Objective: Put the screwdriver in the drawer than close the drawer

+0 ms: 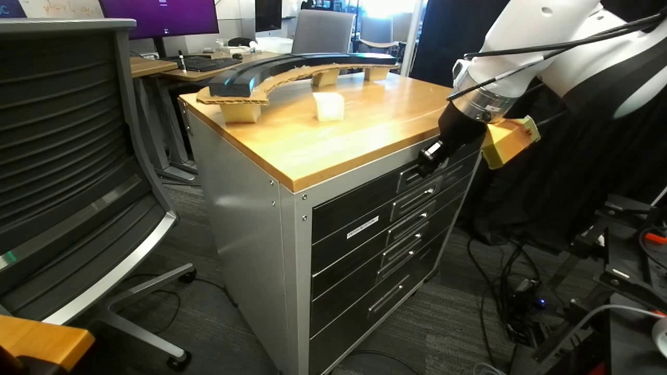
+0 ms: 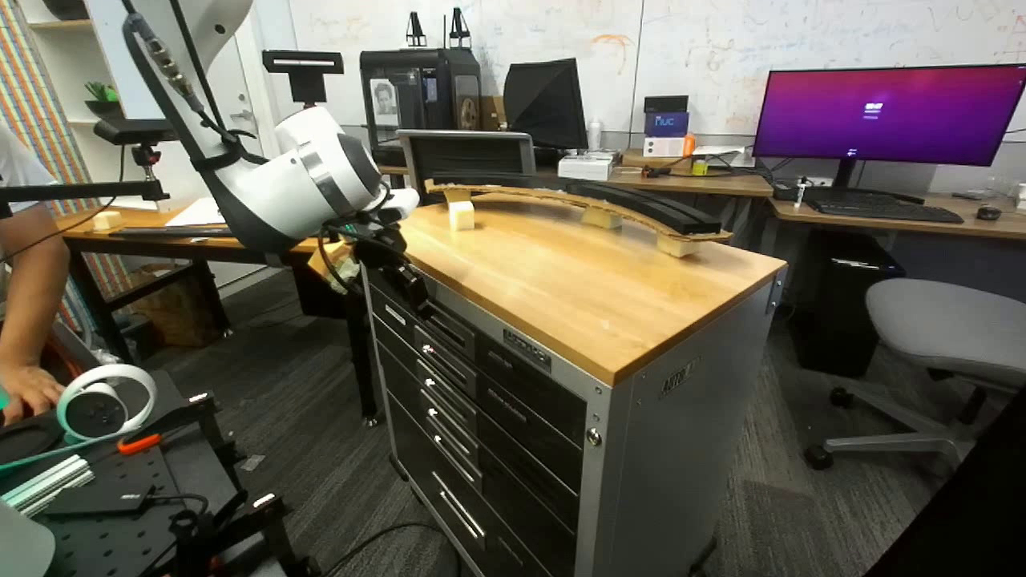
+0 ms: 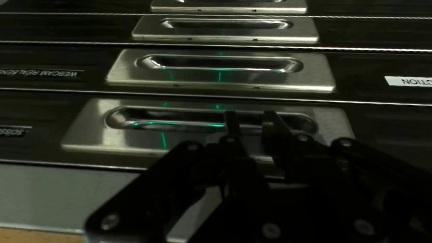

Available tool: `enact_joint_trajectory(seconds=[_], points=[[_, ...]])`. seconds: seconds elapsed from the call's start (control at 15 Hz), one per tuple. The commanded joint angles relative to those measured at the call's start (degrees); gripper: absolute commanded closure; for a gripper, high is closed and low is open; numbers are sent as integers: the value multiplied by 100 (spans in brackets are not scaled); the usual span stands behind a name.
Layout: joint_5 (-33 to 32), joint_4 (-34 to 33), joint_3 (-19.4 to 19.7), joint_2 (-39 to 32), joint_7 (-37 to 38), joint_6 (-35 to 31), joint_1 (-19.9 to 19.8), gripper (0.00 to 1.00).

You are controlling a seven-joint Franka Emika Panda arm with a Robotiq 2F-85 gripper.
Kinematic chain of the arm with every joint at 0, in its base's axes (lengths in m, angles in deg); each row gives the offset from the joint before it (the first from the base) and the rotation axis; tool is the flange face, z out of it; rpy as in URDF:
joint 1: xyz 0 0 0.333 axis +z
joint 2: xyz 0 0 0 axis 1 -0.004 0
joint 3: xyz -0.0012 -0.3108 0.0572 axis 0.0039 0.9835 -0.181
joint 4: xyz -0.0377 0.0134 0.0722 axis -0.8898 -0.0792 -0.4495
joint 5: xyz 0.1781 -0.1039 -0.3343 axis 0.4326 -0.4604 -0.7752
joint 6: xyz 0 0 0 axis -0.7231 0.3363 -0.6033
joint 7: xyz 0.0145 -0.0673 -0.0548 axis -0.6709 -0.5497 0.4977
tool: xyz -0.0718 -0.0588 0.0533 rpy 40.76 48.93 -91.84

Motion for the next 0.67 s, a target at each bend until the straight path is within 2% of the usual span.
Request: enact_joint_trajectory(seconds=[0.0,0.07,0.33,0.53,0.6], points=[[153,406,-272,521,-653,162,-245,42],[288,668,-455,853,-1103,276,-433,34],[802,992,-708,1960,-2223,1324,-500,3],[1591,878,-877,2695,-3341,2188,-367,0],[1940,777,-1780,2933,-3754,2504,-1154,0]])
